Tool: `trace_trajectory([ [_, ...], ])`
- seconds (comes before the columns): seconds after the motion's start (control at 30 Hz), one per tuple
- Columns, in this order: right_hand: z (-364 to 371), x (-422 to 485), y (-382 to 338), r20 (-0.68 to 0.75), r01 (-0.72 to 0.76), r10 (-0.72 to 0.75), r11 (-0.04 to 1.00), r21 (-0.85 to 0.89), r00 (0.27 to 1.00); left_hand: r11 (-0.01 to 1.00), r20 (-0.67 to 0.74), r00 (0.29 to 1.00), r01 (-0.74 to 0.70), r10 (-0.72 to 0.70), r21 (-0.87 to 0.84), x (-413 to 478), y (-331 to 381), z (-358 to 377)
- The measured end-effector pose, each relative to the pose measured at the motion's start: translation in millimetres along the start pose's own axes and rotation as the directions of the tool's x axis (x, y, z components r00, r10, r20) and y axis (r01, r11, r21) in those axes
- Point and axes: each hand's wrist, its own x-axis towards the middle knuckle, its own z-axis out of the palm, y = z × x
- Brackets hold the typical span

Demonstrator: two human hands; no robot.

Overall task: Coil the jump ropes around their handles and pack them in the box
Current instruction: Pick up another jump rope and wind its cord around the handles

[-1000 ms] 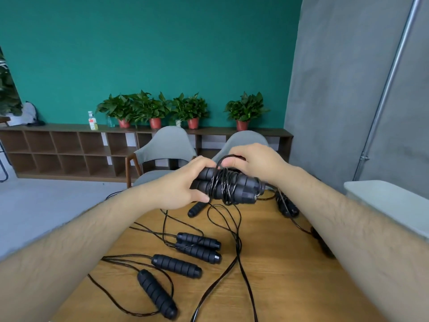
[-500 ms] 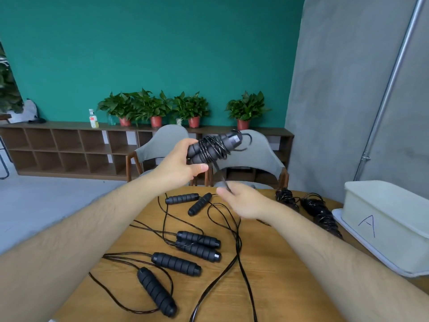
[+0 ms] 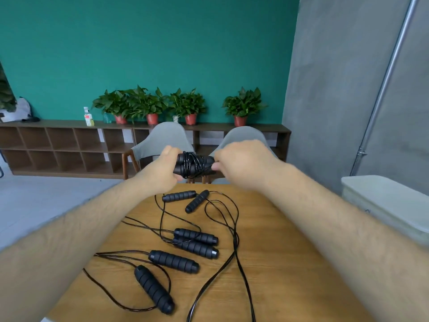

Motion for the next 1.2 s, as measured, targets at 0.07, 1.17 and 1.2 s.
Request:
trace_trajectory([
  [0.07,-2,5,15,-0.074,-0.022,0.021,1.0,-0.014,0.997,0.999,0.005,0.999,-0.034,0.034,-0.001,-5,3,-5],
  [1.17,52,19,-17,-0.161,-0.186,0.446,0.637,0.748,0.88,0.64,-0.125,0.983,-0.007,-0.138,-0.769,-14,46,-6],
  [1.2,51,19,-17,-0.178,-0.184,0.462,0.635,0.75,0.869,0.629,-0.116,0.982,0.003,-0.148,-0.777,-14,47,-4],
])
